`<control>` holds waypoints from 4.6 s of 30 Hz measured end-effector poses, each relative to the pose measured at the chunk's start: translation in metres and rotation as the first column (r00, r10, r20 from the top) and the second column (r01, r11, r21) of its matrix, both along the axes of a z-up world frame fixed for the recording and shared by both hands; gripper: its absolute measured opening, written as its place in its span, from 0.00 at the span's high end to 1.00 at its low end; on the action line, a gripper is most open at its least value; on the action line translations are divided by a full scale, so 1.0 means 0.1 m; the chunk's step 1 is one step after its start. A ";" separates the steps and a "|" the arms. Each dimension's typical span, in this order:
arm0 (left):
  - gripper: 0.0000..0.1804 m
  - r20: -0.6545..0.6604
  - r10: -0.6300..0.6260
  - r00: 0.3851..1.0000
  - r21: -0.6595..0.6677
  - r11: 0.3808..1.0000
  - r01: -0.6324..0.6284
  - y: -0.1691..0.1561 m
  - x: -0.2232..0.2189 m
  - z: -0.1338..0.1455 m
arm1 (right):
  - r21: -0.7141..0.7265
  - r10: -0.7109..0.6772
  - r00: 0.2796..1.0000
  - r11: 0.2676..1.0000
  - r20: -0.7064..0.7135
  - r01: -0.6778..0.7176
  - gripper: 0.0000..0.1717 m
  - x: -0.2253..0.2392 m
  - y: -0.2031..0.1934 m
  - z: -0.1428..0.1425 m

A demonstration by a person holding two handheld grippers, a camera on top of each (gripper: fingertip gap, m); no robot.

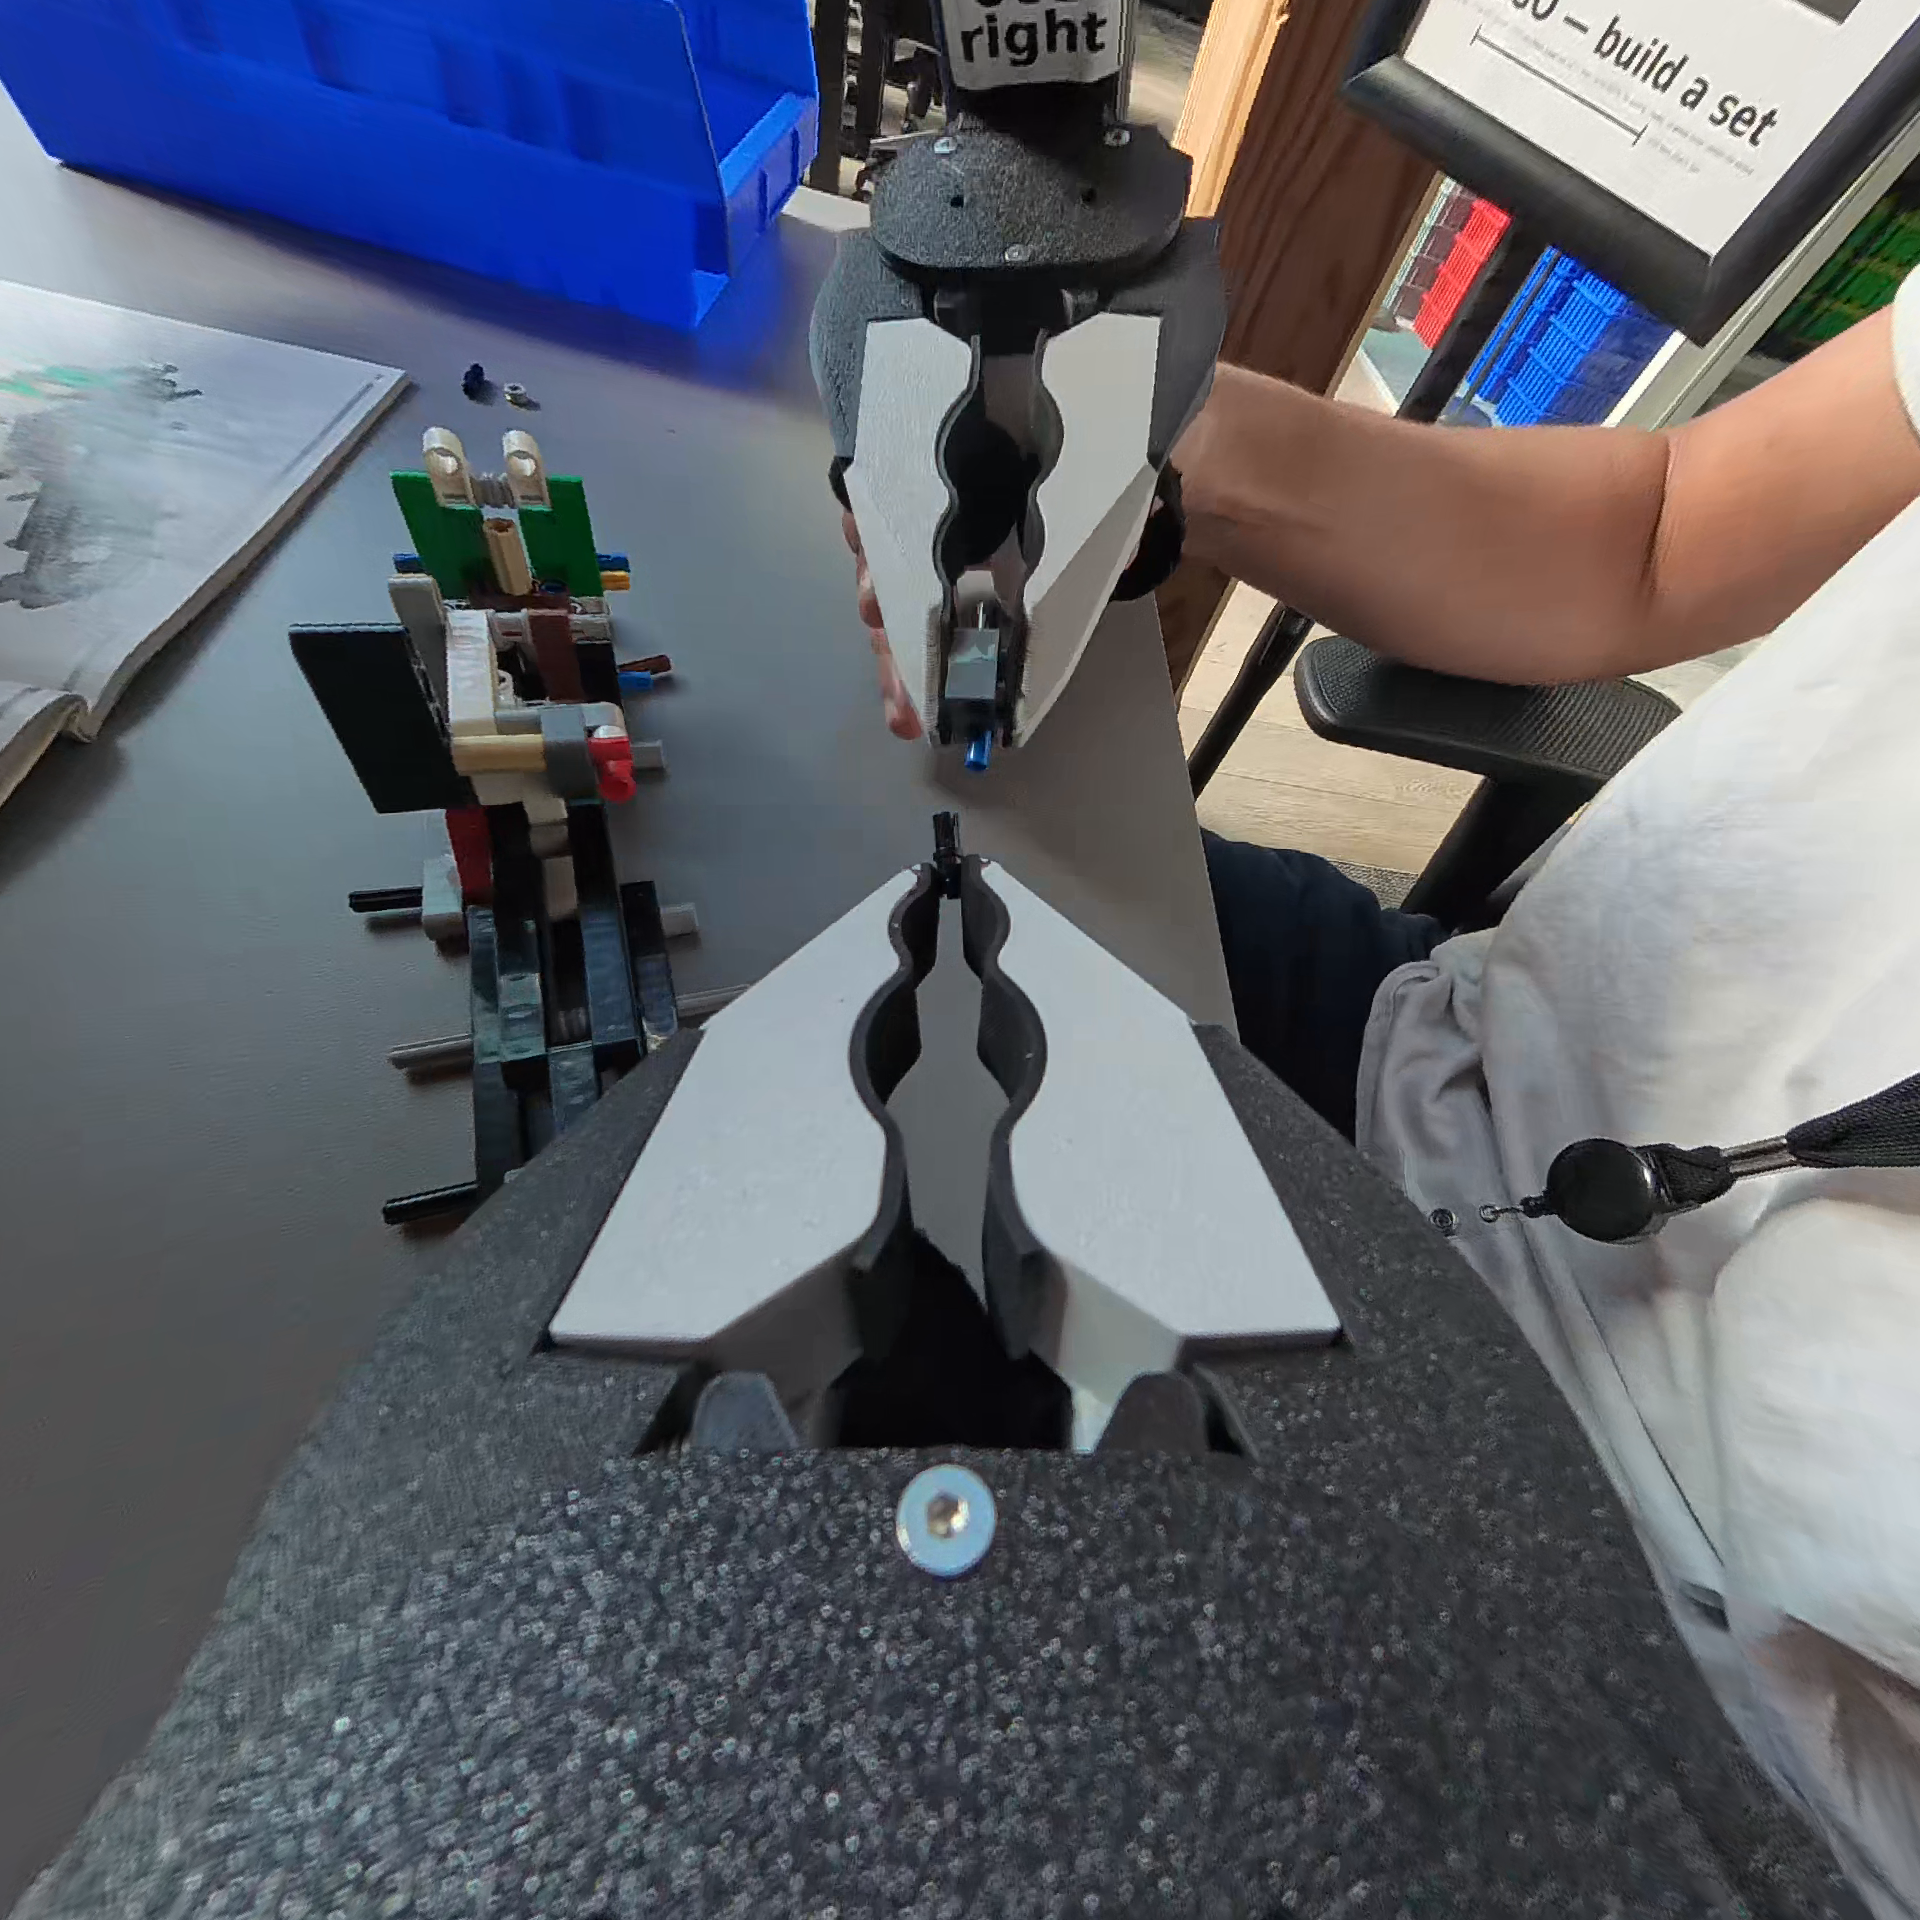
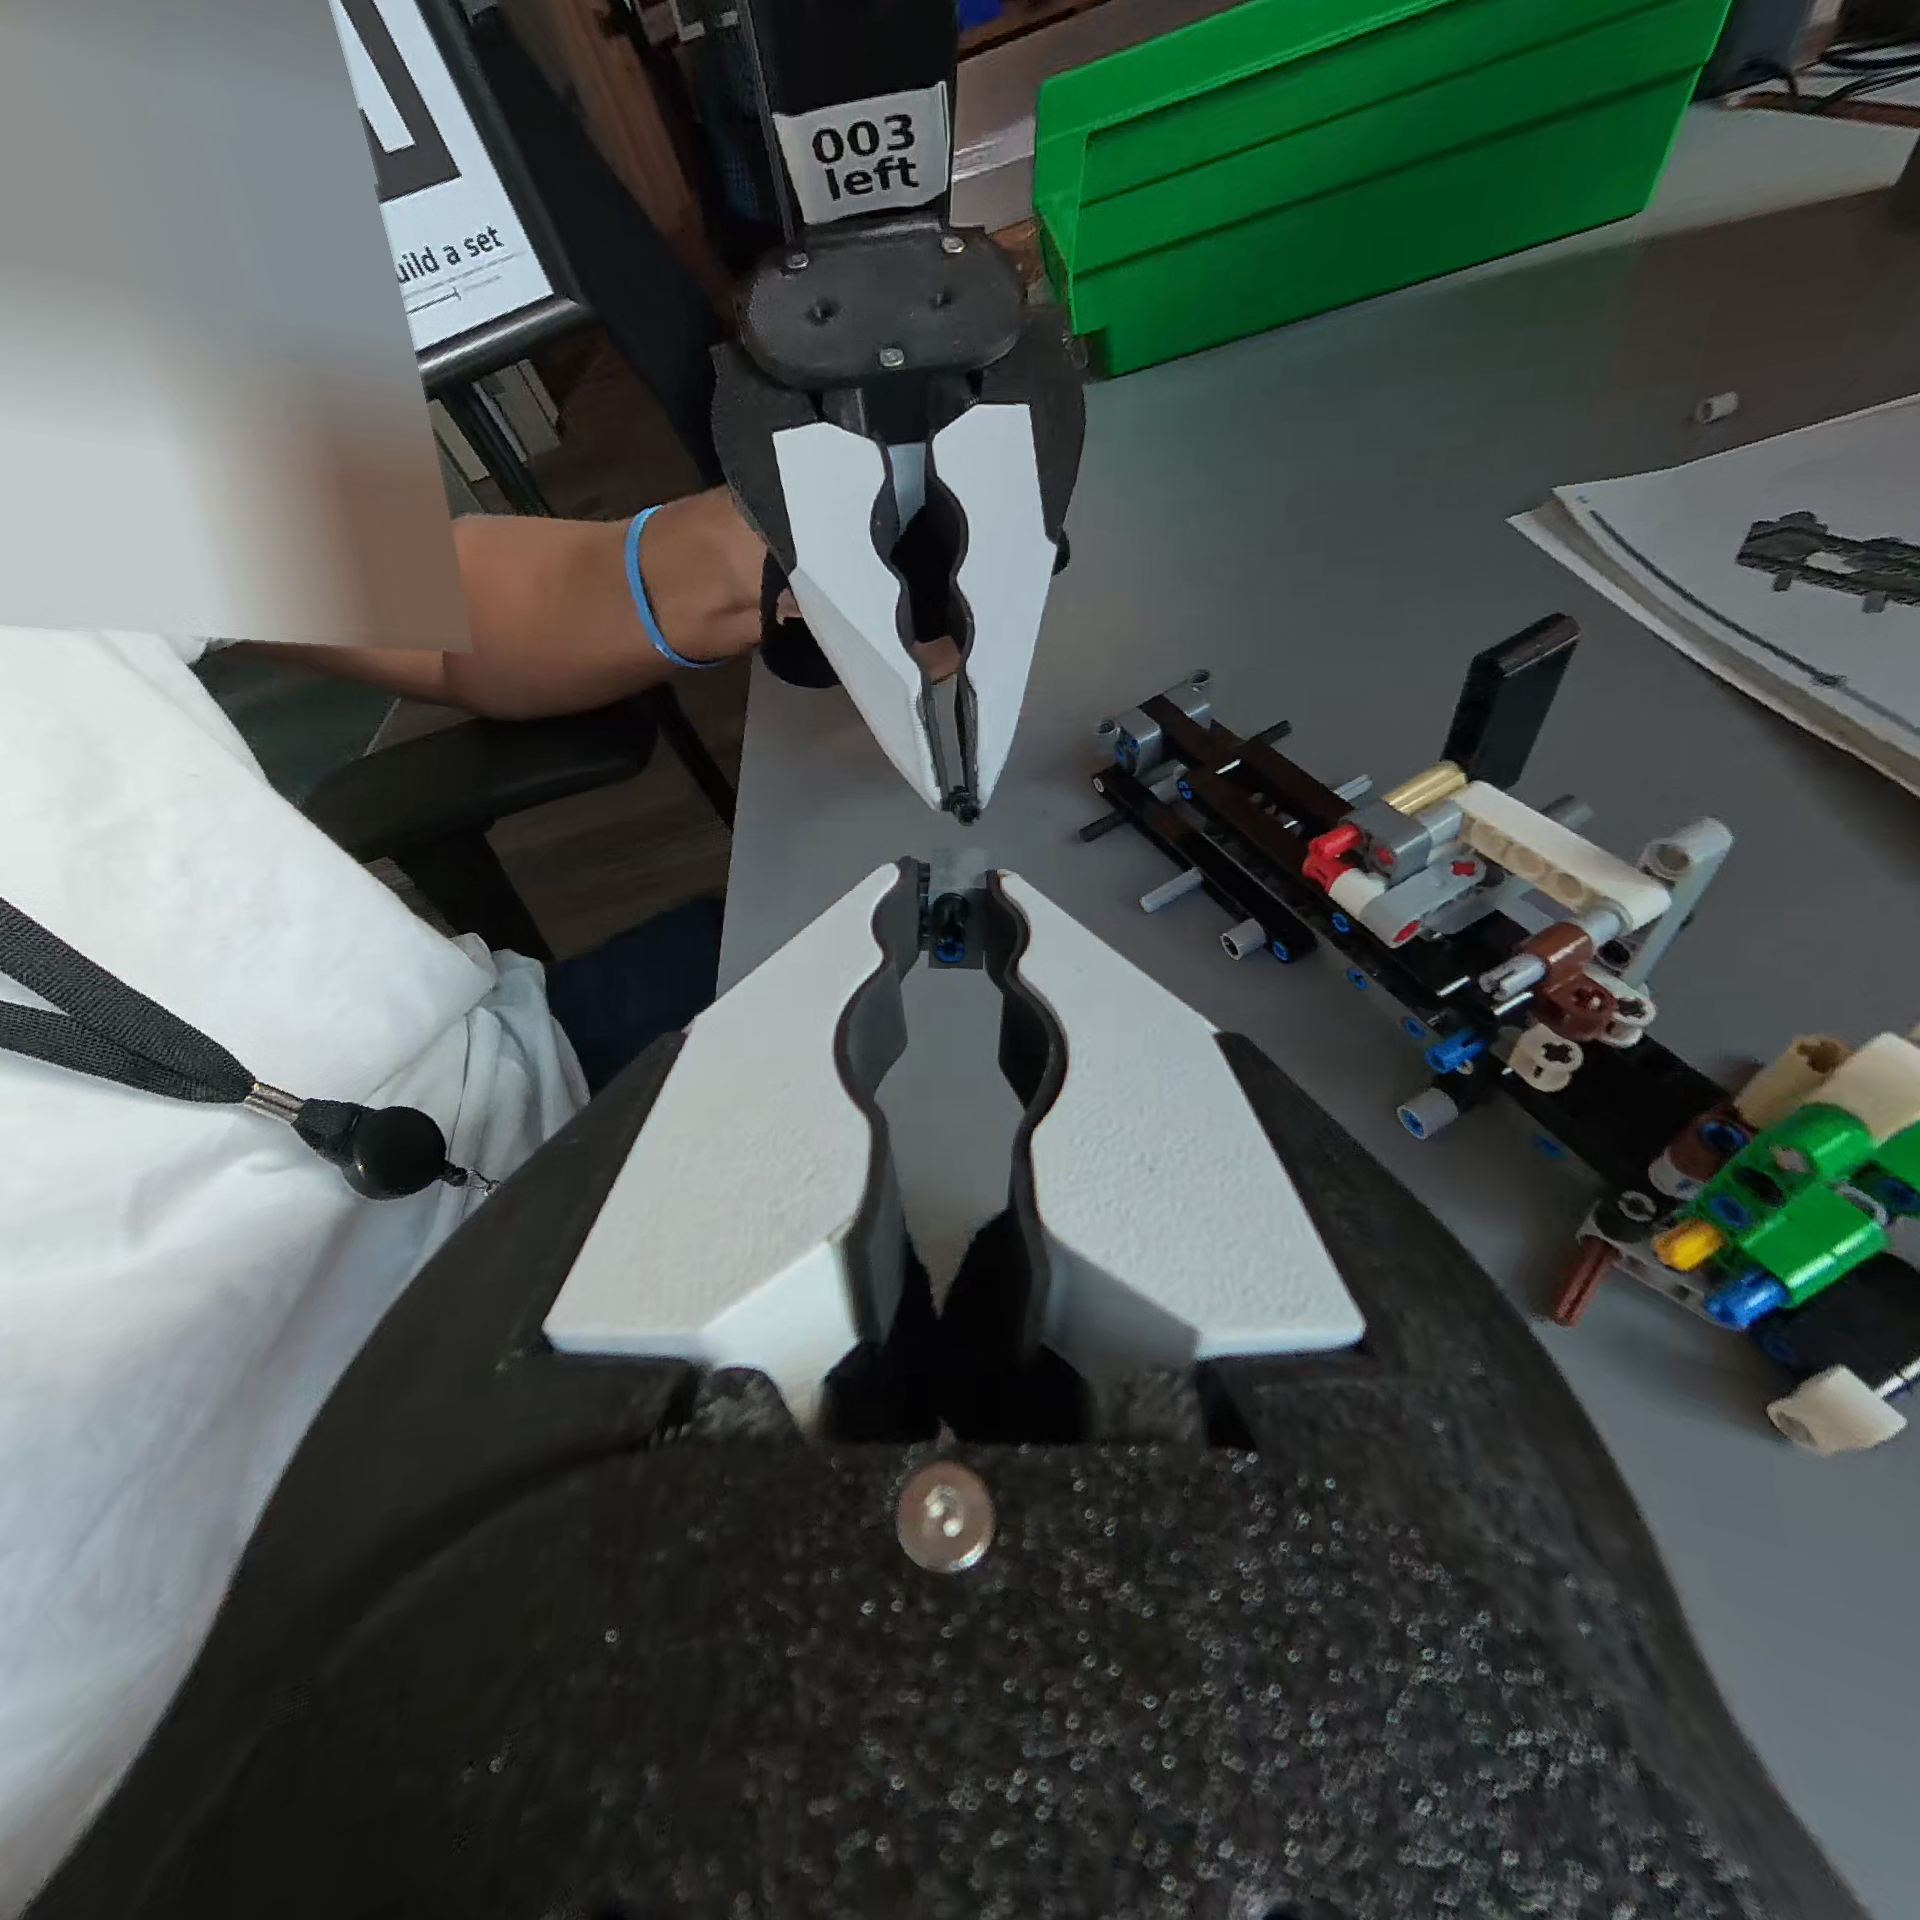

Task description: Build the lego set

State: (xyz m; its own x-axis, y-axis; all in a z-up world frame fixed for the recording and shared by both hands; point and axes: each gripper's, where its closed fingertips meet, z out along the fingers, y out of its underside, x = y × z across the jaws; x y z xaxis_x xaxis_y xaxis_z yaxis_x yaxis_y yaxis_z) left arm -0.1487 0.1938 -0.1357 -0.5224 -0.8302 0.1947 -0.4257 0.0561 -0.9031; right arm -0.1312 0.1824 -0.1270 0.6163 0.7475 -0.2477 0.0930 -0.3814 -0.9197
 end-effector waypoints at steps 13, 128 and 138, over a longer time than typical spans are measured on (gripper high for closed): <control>0.99 -0.024 -0.088 0.996 -0.100 0.991 0.085 -0.11 -0.07 0.04 | -0.078 0.136 0.991 0.988 -0.014 -0.136 0.94 -0.23 0.02 -0.07; 0.99 -0.050 -0.054 0.997 0.186 0.981 0.062 -0.16 0.01 -0.23 | -0.160 0.063 0.988 0.986 0.138 -0.040 0.94 -0.19 -0.01 -0.33; 0.99 -0.129 -0.073 0.989 0.266 0.958 0.105 -0.21 0.00 -0.40 | -0.186 0.074 0.976 0.982 0.203 -0.036 0.84 -0.13 -0.12 -0.43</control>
State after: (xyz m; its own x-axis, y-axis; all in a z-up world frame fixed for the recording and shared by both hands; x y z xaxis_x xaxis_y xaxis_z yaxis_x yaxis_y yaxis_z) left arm -0.1483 0.1724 -0.1761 -0.5836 -0.8114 0.0326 -0.5096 0.3347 -0.7926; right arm -0.1444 0.1709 -0.1699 0.6277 0.7365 -0.2520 0.3000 -0.5276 -0.7947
